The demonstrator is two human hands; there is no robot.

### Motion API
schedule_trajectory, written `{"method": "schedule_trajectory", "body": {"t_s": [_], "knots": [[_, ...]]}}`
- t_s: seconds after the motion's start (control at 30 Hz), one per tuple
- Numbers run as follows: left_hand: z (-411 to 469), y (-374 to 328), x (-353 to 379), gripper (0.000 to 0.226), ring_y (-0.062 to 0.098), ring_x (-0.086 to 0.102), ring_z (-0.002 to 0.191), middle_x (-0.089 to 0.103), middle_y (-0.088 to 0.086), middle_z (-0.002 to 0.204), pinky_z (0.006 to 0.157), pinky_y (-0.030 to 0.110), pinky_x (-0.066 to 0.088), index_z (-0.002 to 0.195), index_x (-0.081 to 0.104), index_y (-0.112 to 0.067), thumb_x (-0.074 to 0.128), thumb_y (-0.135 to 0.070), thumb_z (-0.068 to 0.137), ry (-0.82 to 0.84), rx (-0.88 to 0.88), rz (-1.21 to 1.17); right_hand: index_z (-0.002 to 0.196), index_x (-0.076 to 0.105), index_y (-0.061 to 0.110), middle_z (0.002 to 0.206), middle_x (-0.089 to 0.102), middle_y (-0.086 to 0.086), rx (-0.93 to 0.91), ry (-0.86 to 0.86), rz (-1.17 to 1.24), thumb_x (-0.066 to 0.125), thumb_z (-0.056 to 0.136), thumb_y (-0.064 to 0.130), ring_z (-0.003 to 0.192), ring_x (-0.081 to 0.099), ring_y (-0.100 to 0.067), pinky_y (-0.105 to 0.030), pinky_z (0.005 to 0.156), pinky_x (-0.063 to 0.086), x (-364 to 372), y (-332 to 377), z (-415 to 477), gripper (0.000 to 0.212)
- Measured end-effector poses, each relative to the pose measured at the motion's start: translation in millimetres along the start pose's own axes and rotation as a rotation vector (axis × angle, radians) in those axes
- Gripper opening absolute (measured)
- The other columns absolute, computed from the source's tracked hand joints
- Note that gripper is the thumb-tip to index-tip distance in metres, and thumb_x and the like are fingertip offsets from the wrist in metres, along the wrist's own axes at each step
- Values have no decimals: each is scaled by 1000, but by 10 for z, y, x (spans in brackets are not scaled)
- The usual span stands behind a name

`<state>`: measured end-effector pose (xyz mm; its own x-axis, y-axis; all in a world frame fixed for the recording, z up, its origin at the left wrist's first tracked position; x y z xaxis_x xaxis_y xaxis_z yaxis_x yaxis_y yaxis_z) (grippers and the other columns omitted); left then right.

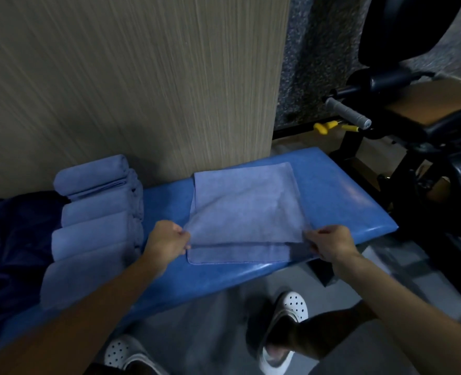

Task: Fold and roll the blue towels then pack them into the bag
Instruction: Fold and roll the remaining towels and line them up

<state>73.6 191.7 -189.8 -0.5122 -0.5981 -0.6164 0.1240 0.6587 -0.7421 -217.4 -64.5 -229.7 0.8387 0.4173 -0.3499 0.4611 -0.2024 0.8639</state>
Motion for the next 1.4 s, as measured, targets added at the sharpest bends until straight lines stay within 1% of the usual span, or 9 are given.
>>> {"method": "schedule_trajectory", "body": {"t_s": [0.1,0.23,0.37,0.6,0.77,1.03,1.23,1.33,1.4], "knots": [[-45,362,108,16,21,46,48,53,13,59,42,22,36,71,55,-6,62,-9,85,37,-102,-49,52,62,5,51,55,-12,27,-36,-149,78,75,15,55,52,-26,-38,58,42,29,-244,-64,30],[-9,395,149,20,18,40,55,40,7,55,54,30,32,62,56,-11,71,-20,72,8,-61,1,63,66,7,63,63,-13,5,-41,-273,76,76,22,65,61,-31,-32,58,44,35,-236,-121,22],[-3,326,149,22,17,39,53,40,9,54,51,27,29,59,57,-10,70,-14,76,5,-42,101,64,63,2,55,59,-14,133,5,-93,78,76,10,45,56,-24,-33,54,48,65,-360,-120,20],[-49,339,114,18,22,56,59,58,9,61,56,27,40,61,64,-3,75,-9,74,13,-83,172,77,57,0,76,62,-20,271,50,206,75,76,-4,59,57,-25,-29,58,49,93,-355,-181,18],[-142,310,112,16,26,64,67,64,16,77,62,34,59,93,60,1,72,1,82,16,-171,-276,73,55,7,63,59,-11,239,101,469,64,82,-11,57,56,-18,-21,50,51,89,-119,-305,22],[-107,-394,-348,13,20,62,72,61,15,84,55,20,57,97,59,3,67,0,87,28,-82,-832,92,57,-1,82,57,-14,23,132,748,58,89,-8,74,58,-19,-24,63,58,-186,600,-333,8],[-355,-479,-273,13,18,53,80,52,12,84,75,39,55,81,54,1,55,3,94,277,-515,-1048,84,53,0,80,53,-10,426,409,784,43,98,-2,74,51,-16,-23,46,54,-65,678,-543,17],[-453,-491,-274,13,20,54,80,53,12,85,88,40,50,81,56,4,55,2,94,331,-578,-1046,87,51,5,78,53,-9,252,292,812,47,96,-5,71,53,-16,-23,52,56,-198,850,-517,14],[-437,-608,-351,12,18,54,79,54,11,84,83,37,53,82,55,2,55,1,94,319,-523,-1037,92,53,9,81,57,-10,14,152,766,55,92,-6,72,57,-18,-29,66,55,-364,1070,-525,15]]}}
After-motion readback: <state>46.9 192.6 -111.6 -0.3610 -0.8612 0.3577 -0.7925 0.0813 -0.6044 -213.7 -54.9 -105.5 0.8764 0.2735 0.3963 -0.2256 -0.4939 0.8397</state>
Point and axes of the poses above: each hand's wrist, its own z-axis towards the middle knuckle, its own x-axis out of the palm, y = z × x, the point moved 9 cm from there along z, towards the middle knuckle
